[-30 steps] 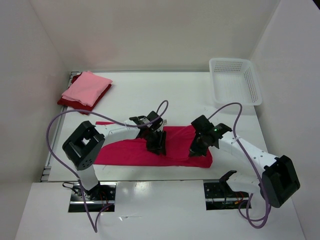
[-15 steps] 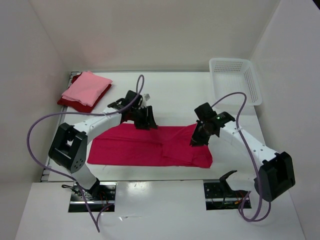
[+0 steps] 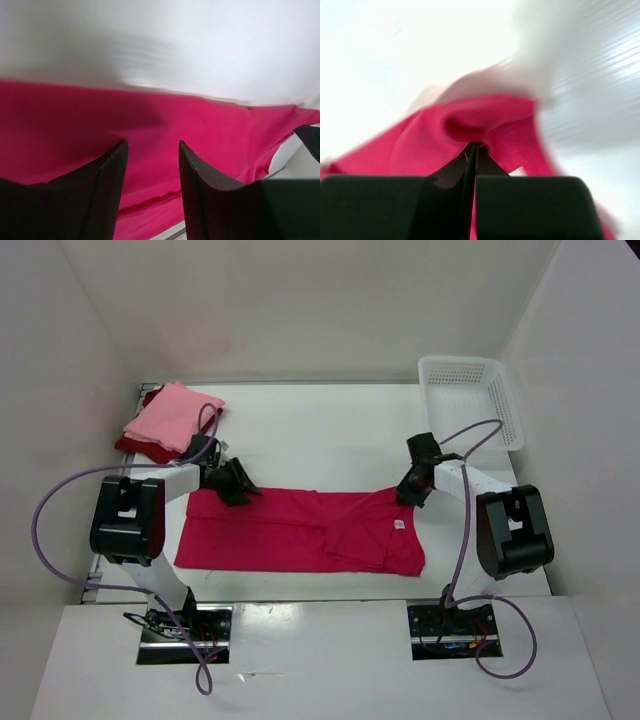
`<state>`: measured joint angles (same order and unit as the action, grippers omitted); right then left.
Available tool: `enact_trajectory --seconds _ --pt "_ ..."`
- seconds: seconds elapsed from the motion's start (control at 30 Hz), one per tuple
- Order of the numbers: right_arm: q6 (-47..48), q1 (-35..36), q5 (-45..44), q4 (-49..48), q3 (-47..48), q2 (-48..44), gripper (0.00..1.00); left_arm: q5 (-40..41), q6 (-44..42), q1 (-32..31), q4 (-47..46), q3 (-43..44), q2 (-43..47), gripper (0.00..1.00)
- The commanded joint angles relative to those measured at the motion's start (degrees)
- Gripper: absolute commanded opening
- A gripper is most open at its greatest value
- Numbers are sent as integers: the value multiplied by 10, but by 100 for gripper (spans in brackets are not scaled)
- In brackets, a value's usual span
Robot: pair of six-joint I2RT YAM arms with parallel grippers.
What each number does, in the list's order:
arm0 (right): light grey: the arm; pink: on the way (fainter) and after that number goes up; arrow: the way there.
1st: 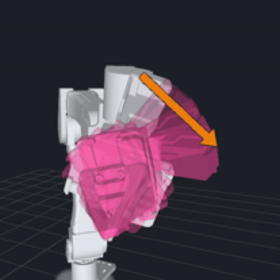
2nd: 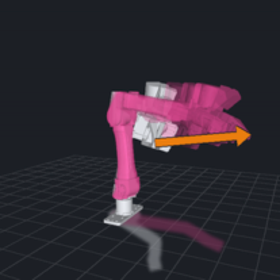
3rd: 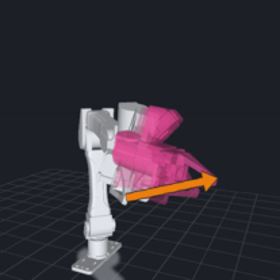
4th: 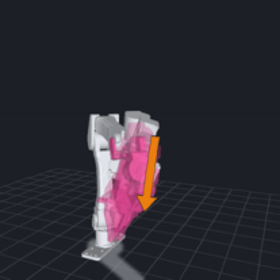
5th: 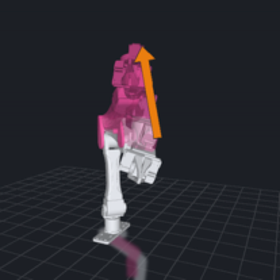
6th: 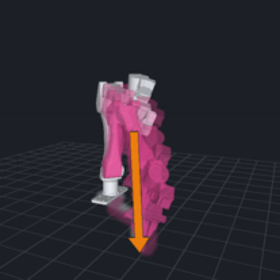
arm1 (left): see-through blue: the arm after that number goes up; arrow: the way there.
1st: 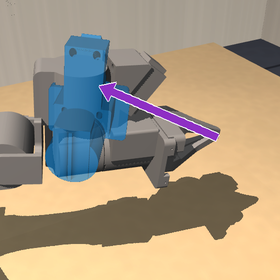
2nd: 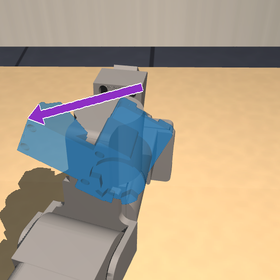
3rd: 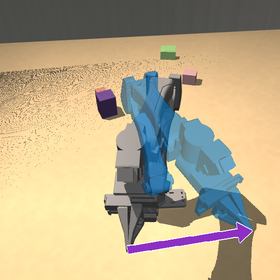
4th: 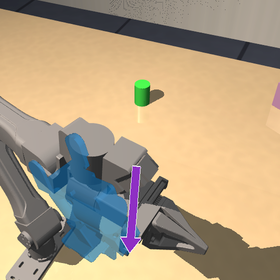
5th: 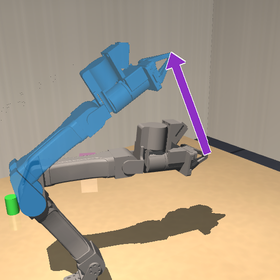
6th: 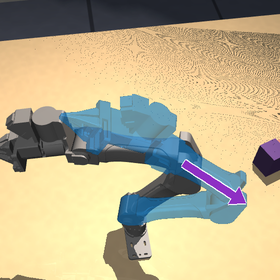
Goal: Fold and stack the t-shirts
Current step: Rotate the tshirt 90 degrees
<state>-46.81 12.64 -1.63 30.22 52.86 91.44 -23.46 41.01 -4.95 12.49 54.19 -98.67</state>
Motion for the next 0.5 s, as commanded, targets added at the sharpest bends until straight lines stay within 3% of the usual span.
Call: enact_trajectory --seconds 0.0,0.2,0.47 --pt "5 -45 -41 -43 -22 -3 2 -37 15 54 -32 -50 -13 52" --pt "11 -50 -55 -45 -29 2 3 -42 21 126 -38 -94 2 52" --pt "29 -39 -18 -5 -3 -88 3 -25 41 134 -22 -81 109 54"
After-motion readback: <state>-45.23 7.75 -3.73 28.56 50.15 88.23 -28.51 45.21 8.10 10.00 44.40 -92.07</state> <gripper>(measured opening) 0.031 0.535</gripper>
